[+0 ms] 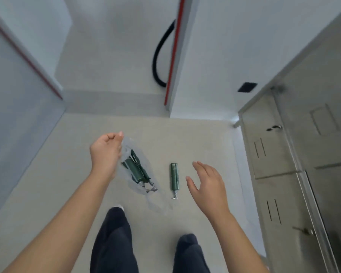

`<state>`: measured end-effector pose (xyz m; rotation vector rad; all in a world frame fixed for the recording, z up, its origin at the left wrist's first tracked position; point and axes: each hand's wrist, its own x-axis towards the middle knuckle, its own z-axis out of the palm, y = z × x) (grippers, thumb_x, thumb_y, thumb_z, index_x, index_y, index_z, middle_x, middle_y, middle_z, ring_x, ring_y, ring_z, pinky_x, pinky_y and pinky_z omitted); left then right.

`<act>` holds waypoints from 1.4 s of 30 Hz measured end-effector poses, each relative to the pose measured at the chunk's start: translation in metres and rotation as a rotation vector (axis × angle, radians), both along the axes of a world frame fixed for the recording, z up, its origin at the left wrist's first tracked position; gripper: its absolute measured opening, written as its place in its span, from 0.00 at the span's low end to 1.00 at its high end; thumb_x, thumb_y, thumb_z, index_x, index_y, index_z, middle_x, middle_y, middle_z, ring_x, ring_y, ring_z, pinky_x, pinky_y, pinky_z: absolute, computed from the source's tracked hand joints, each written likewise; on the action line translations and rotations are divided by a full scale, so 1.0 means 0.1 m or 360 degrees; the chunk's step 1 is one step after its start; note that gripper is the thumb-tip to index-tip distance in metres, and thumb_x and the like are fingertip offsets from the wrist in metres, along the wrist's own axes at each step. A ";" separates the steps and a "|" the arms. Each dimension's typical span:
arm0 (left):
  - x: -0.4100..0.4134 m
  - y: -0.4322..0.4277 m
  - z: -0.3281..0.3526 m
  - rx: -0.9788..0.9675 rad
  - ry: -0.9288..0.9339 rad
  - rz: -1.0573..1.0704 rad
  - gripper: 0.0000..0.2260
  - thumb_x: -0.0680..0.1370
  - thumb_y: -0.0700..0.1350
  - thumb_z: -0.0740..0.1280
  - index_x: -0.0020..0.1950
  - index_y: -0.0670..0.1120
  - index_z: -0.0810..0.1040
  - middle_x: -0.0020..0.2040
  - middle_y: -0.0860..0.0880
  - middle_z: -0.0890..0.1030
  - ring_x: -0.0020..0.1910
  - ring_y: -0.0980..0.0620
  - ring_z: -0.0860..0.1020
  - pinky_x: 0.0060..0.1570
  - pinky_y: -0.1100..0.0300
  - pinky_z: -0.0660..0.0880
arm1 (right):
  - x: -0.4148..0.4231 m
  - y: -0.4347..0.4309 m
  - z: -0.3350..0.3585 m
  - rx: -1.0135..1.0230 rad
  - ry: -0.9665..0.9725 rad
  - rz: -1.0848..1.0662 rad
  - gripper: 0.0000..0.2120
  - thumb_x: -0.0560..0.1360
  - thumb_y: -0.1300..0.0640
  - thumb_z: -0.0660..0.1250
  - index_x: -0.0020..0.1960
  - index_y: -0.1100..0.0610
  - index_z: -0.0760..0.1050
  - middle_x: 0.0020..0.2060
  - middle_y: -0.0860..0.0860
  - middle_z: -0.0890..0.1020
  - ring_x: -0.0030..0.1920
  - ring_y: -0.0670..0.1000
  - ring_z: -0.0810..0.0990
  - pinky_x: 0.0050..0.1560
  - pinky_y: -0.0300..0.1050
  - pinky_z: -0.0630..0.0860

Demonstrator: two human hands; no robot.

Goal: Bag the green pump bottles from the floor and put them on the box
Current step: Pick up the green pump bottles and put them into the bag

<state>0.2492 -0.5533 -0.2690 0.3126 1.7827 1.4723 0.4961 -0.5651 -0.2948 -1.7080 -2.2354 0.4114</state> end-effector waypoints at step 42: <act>0.54 0.04 -4.84 0.0651 0.0379 -0.0563 0.07 0.73 0.38 0.67 0.35 0.43 0.74 0.18 0.56 0.64 0.18 0.58 0.60 0.20 0.70 0.58 | 0.09 1.05 -5.84 0.0420 0.0047 0.0503 0.17 0.71 0.52 0.63 0.54 0.62 0.78 0.48 0.57 0.83 0.49 0.58 0.81 0.49 0.49 0.77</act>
